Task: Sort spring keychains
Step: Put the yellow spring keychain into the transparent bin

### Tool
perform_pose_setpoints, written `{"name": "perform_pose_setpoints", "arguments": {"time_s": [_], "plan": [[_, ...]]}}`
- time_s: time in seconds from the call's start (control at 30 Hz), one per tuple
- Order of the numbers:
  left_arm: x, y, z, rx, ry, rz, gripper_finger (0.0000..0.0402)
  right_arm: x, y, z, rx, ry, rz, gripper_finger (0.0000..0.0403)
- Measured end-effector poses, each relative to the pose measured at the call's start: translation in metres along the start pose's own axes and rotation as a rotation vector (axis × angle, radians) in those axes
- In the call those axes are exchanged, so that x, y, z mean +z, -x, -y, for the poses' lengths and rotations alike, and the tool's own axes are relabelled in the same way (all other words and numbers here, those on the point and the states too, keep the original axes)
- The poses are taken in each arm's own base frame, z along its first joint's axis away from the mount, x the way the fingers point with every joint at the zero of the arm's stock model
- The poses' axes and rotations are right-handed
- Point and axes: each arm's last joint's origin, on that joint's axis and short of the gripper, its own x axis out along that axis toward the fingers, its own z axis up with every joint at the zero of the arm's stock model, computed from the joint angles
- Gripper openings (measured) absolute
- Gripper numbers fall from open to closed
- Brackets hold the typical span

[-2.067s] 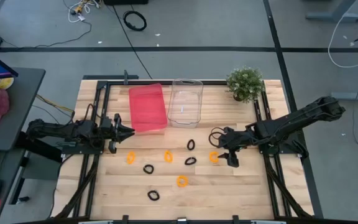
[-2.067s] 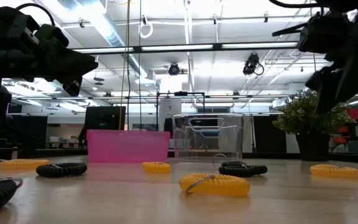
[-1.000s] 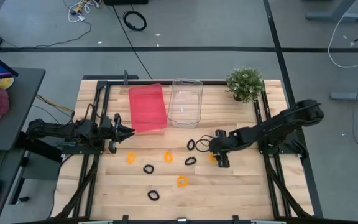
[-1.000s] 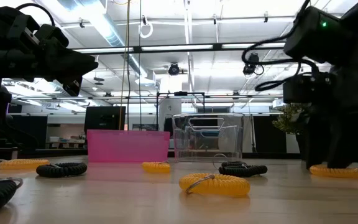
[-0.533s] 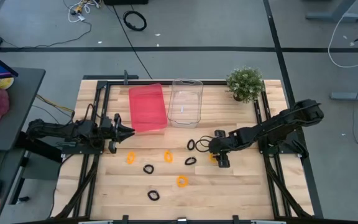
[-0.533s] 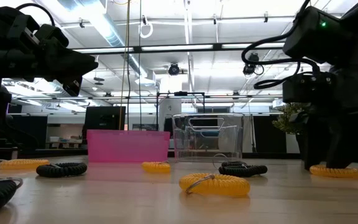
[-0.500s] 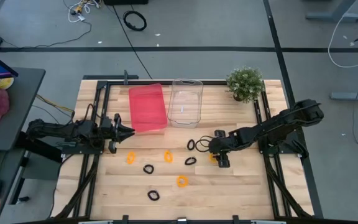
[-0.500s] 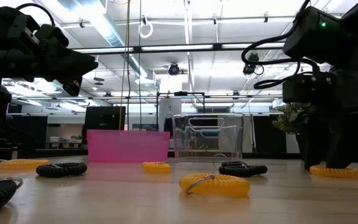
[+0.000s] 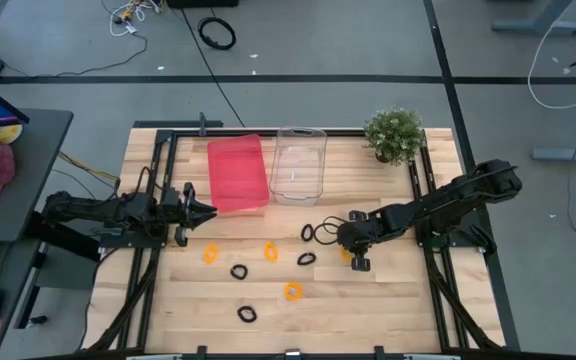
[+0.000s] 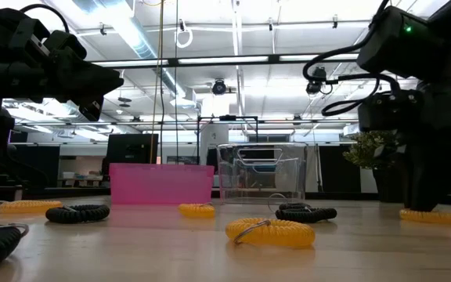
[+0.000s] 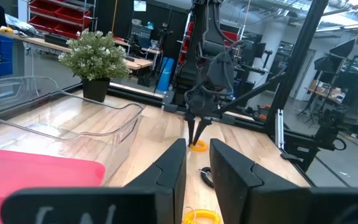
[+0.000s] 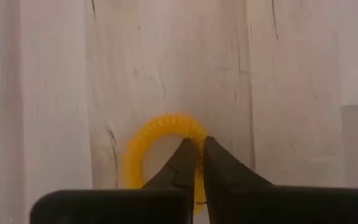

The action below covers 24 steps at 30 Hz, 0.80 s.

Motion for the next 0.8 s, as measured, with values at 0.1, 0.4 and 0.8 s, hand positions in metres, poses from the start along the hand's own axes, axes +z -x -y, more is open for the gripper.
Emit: {"name": "perform_pose_setpoints", "arguments": {"time_s": [0.1, 0.4, 0.8], "plan": [[0.0, 0.0, 0.0, 0.0, 0.0, 0.0, 0.0076, 0.005, 0.002, -0.001, -0.005, 0.001, 0.053, 0.0006], [0.0, 0.0, 0.0, 0.0, 0.0, 0.0, 0.0076, 0.055, 0.038, -0.006, -0.213, 0.07, 0.408, 0.0001], [0.0, 0.0, 0.0, 0.0, 0.0, 0.0, 0.0076, 0.113, 0.118, 0.047, -0.424, -0.281, 1.217, 0.0]]}}
